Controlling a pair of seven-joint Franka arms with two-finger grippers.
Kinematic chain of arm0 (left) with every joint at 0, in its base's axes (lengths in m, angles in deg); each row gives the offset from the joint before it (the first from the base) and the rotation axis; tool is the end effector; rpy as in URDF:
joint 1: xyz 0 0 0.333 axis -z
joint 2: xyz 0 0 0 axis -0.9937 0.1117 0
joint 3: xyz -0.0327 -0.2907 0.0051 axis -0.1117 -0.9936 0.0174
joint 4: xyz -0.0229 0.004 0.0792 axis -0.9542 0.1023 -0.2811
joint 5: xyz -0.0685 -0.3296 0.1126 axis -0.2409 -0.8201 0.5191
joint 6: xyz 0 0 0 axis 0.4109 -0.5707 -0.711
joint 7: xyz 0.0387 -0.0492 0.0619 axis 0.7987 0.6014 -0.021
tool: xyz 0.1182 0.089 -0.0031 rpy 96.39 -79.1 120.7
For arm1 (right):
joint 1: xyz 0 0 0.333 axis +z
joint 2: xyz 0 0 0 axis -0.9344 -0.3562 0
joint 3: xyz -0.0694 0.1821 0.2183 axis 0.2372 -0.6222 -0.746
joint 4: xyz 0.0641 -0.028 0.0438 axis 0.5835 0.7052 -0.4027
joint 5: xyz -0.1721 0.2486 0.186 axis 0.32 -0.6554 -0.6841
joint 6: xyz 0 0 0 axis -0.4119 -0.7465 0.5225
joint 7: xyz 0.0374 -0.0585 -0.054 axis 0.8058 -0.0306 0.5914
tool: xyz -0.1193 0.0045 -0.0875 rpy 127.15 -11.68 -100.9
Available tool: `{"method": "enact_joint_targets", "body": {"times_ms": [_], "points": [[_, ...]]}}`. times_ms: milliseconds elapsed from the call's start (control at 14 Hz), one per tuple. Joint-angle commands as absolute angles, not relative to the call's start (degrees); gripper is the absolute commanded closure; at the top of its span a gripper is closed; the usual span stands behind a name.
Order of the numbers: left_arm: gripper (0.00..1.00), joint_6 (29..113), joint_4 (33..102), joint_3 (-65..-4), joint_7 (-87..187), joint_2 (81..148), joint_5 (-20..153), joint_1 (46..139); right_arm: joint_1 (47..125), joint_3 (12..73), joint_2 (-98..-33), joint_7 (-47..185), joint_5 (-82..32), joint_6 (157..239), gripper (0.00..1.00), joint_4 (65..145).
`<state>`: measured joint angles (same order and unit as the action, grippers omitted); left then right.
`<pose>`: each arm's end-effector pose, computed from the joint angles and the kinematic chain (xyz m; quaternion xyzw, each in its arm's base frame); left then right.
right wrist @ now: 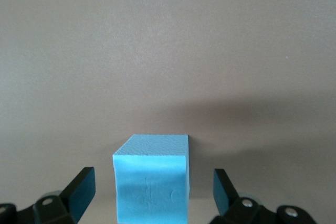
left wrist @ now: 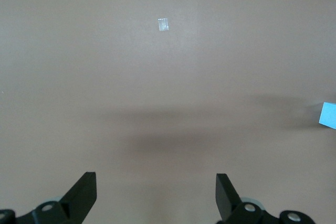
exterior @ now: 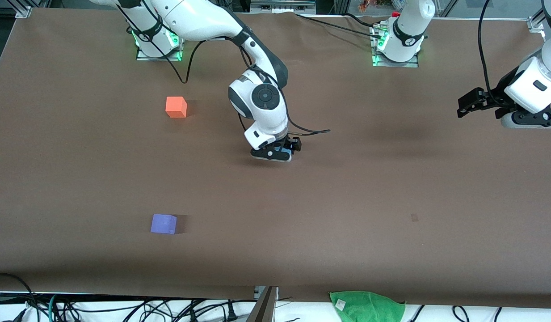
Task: Place blue block between orange and purple blocks
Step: 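Carry the light-blue cube with the right gripper toward the orange cube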
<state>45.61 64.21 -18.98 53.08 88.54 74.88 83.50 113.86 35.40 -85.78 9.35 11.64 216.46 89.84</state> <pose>0.5087 -0.0243 0.5218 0.9994 0.0048 -0.0350 0.0033 0.4766 0.4986 0.2029 -0.9952 0.0804 -0.0224 0.0505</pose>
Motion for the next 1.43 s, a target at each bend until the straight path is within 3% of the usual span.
{"method": "enact_joint_targets", "body": {"times_ms": [0, 286, 357, 571, 714, 929, 1357], "points": [[0.0, 44.85, 64.54, -18.7, 53.52, 87.51, 74.16, 84.03, 115.27, 36.06, -87.36, 8.43, 12.87, 215.97, 0.01, 88.23], [0.0, 44.85, 64.45, -18.79, 53.43, 87.42, 74.16, 84.03, 116.24, 36.06, -89.03, 8.43, 12.95, 217.28, 0.02, 88.23], [0.0, 44.94, 64.27, -18.79, 53.34, 87.51, 74.16, 84.03, 116.24, 36.06, -89.21, 8.43, 13.04, 217.29, 0.07, 88.23], [0.0, 44.94, 63.48, -18.79, 53.34, 88.04, 74.16, 84.11, 116.07, 36.06, -89.13, 8.87, 13.39, 217.29, 0.44, 88.23], [0.0, 44.94, 63.22, -18.7, 53.34, 88.3, 74.16, 84.11, 115.54, 36.24, -88.78, 9.83, 13.48, 217.11, 0.62, 88.14], [0.0, 44.85, 62.78, -18.79, 53.26, 88.39, 74.08, 84.11, 113.7, 36.86, -86.76, 12.81, 13.31, 214.41, 0.64, 88.4], [0.0, 44.85, 62.69, -18.79, 53.26, 88.39, 74.08, 84.11, 103.78, 37.03, -73.95, 31.42, 12.6, 196.47, 0.63, 94.97]]}}
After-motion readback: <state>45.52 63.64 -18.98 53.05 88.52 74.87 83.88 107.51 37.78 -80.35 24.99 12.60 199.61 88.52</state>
